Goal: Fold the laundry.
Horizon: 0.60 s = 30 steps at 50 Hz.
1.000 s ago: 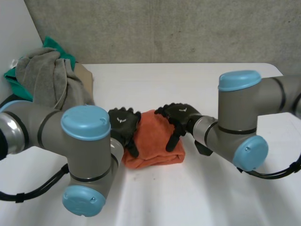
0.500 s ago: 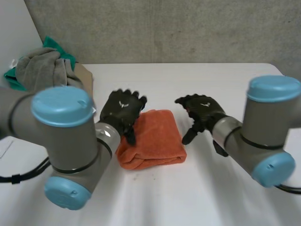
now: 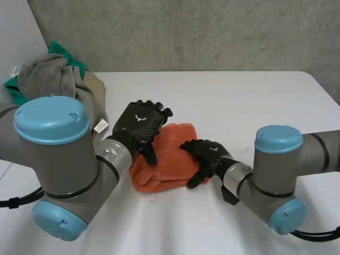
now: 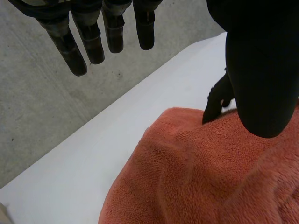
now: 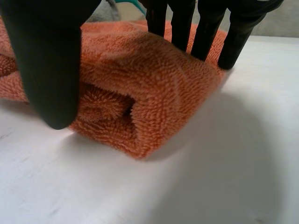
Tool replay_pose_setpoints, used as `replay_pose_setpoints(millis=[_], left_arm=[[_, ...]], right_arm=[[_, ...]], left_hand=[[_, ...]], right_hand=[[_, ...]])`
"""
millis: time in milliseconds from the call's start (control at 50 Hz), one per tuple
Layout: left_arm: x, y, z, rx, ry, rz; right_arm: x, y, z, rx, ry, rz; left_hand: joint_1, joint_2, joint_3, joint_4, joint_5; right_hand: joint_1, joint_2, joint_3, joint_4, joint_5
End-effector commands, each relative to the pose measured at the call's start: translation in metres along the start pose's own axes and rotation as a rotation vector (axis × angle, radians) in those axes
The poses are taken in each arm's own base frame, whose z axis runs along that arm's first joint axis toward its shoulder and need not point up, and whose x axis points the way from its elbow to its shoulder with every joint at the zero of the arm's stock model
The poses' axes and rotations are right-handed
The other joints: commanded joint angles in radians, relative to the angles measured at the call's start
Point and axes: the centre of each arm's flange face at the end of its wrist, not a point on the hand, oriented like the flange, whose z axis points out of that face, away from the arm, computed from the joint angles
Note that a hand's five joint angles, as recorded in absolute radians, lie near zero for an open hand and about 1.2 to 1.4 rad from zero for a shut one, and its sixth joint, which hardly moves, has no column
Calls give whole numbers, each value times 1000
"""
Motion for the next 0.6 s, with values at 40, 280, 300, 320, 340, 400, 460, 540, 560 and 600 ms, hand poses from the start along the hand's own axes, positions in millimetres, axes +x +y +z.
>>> replay_pose_setpoints(millis=[40, 280, 300, 320, 340, 400, 460, 540, 560, 600], left_arm=[[-4, -2, 0, 6, -11, -4], [-6, -5, 1, 16, -15, -3], [-7, -5, 1, 17, -17, -3], [-7, -6, 2, 18, -19, -2], [-9, -7, 3, 22, -23, -2], [-12, -10, 4, 32, -32, -3], [-14, -14, 6, 48, -37, -3], [-15, -19, 9, 66, -43, -2], [-16, -20, 10, 67, -43, -2], [-17, -21, 12, 73, -47, -1]], right_arm=[[-2, -2, 19, 30, -5, -21], [16, -44, 42, 184, 112, -44], [20, -51, 44, 207, 130, -45], [26, -59, 47, 235, 154, -45], [34, -66, 50, 256, 182, -44], [92, -82, 60, 302, 339, -20], [143, -103, 62, 362, 455, 0], [191, -115, 70, 415, 544, 2], [201, -116, 71, 420, 566, -1], [240, -122, 65, 437, 657, -20]], left_hand=[[-20, -12, -21, -10, -4], [-23, -15, -24, -13, -7], [-23, -15, -24, -13, -7], [-23, -15, -24, -13, -7], [-23, -15, -24, -13, -7], [-23, -15, -24, -13, -7], [-23, -15, -24, -13, -7], [-23, -15, -24, -13, -7], [-23, -15, -24, -13, -7], [-23, -15, -24, -13, -7]], right_hand=[[643, 635, 640, 645, 644], [969, 961, 966, 970, 970], [969, 961, 966, 970, 970], [969, 961, 966, 970, 970], [969, 961, 966, 970, 970], [969, 961, 966, 970, 970], [969, 961, 966, 970, 970], [969, 961, 966, 970, 970], [969, 961, 966, 970, 970], [969, 961, 966, 970, 970]])
